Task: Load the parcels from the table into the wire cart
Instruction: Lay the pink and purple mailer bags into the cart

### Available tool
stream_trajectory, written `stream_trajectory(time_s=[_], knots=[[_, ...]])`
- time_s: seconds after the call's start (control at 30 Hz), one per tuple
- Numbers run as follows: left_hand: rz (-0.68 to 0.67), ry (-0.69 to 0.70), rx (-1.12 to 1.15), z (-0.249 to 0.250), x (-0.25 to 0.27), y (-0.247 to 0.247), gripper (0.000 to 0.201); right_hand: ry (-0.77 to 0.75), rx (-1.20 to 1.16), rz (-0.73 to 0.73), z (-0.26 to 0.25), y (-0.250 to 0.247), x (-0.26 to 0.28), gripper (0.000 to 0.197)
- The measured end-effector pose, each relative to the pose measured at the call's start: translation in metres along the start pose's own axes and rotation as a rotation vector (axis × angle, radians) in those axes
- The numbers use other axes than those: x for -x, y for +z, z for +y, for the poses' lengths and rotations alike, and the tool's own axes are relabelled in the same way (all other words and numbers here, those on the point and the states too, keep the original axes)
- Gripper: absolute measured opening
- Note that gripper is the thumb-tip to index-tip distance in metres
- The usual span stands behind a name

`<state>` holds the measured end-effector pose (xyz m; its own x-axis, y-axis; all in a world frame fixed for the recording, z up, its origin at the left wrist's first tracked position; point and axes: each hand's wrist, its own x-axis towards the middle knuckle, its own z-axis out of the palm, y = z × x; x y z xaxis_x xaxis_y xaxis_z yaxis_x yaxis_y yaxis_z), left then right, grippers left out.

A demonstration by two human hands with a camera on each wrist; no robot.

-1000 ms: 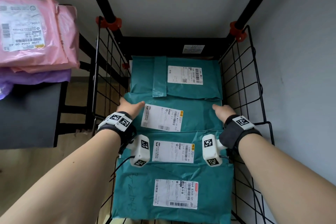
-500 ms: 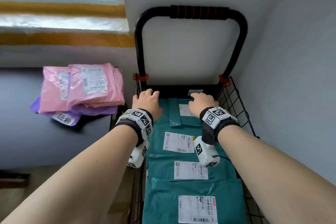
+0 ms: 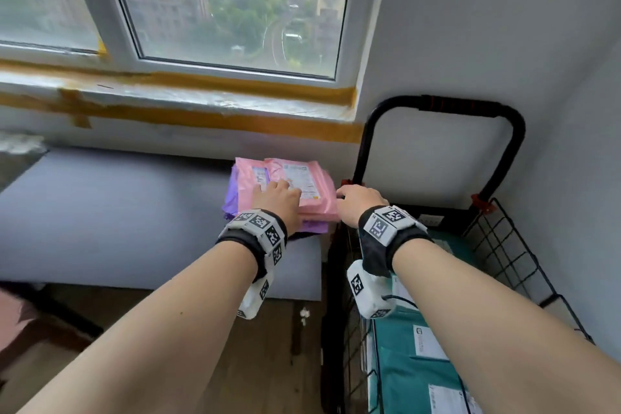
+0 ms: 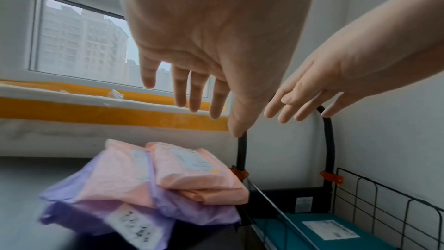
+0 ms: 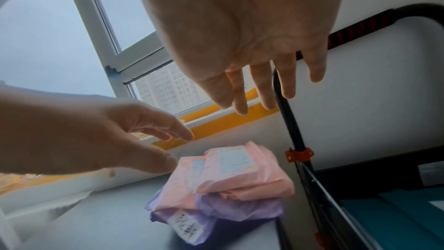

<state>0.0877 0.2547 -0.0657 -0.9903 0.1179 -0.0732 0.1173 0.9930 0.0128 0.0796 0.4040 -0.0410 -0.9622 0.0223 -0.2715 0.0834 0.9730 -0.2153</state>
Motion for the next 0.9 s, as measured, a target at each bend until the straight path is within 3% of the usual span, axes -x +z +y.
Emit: stream_trajectory(time_s=[0.2, 0.43, 0.9], knots=[[0.043, -0.014, -0.011, -0.066, 0.02, -0.006, 0.046, -0.049, 0.038, -0.044, -0.054, 0.012, 0.001, 0.042], [-0.003, -0.04, 0.013, -0.1, 0.019, -0.009, 0.046, -0.031, 0.061, -0.074, -0.062, 0.018, -0.018, 0.04], [-0.069, -0.047, 0.037, -0.06, -0.026, 0.02, 0.046, -0.043, -0.005, -0.112, -0.023, 0.028, -0.059, 0.042]])
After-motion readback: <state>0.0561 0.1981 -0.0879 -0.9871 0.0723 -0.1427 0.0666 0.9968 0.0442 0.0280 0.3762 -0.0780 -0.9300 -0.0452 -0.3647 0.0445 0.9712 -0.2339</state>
